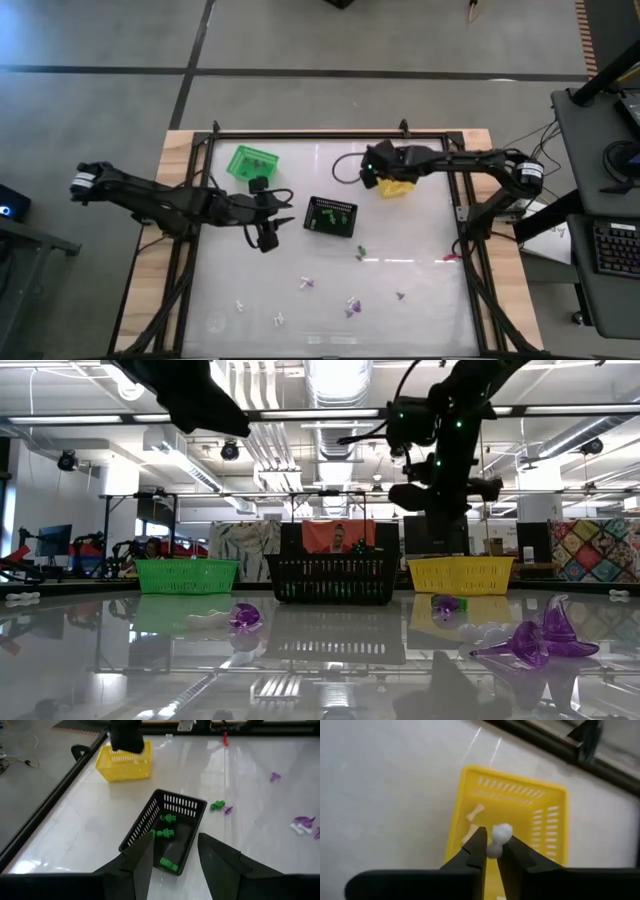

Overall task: Sort Halloween decoration
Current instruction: Put the white bone toy into the yellow bin, then put the green skeleton toy into the black bin, then put the white bone into the yellow bin

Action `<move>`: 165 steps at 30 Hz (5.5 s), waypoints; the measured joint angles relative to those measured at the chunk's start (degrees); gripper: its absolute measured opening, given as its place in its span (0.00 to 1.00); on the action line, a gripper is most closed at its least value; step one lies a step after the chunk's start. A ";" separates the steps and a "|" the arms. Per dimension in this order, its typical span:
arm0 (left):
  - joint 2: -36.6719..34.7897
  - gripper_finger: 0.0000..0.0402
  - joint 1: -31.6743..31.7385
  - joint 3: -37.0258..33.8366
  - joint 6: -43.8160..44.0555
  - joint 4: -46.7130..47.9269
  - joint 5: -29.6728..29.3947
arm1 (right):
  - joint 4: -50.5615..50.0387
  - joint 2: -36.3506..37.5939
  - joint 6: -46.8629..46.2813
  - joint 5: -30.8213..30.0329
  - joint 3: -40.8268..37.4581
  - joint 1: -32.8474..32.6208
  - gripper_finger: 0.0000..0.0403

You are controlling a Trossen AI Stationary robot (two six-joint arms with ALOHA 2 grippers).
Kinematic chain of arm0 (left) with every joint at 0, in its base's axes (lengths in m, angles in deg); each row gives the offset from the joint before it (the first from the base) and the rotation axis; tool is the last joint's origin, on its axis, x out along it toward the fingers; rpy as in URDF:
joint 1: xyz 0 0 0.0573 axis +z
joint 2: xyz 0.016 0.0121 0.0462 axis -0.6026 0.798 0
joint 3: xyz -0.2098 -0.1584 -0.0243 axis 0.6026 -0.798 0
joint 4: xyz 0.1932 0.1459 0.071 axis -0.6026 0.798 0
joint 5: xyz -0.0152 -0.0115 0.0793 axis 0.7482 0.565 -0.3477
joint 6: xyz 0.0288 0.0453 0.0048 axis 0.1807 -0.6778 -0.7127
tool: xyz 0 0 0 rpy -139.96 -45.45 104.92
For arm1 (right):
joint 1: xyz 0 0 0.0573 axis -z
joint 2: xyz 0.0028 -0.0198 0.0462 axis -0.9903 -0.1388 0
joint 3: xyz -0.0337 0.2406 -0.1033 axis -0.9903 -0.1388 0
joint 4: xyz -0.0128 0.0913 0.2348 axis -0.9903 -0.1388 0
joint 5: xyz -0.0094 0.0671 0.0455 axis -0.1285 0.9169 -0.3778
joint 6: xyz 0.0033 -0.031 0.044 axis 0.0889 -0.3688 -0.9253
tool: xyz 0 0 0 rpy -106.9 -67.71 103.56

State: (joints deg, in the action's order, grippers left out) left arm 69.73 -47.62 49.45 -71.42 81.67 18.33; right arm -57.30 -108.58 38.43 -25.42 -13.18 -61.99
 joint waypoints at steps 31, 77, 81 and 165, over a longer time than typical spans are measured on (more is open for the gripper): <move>3.01 0.35 -0.26 -0.06 -0.20 3.02 2.21 | -0.23 0.84 1.18 22.03 7.80 -15.17 0.30; 2.96 0.35 -0.24 -0.02 -3.26 4.46 1.75 | -7.20 -21.34 -17.86 25.71 14.32 -30.89 0.31; 2.96 0.35 -0.24 -0.04 -3.26 4.46 1.75 | -7.24 -21.44 -17.58 23.64 14.18 -30.89 0.29; 4.52 0.35 -8.98 -0.02 16.34 10.29 20.15 | 42.49 -7.45 27.91 9.73 1.99 -25.06 0.38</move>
State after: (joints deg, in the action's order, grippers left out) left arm 74.26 -56.60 49.43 -55.08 91.96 38.48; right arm -14.81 -116.03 66.34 -15.69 -11.19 -87.05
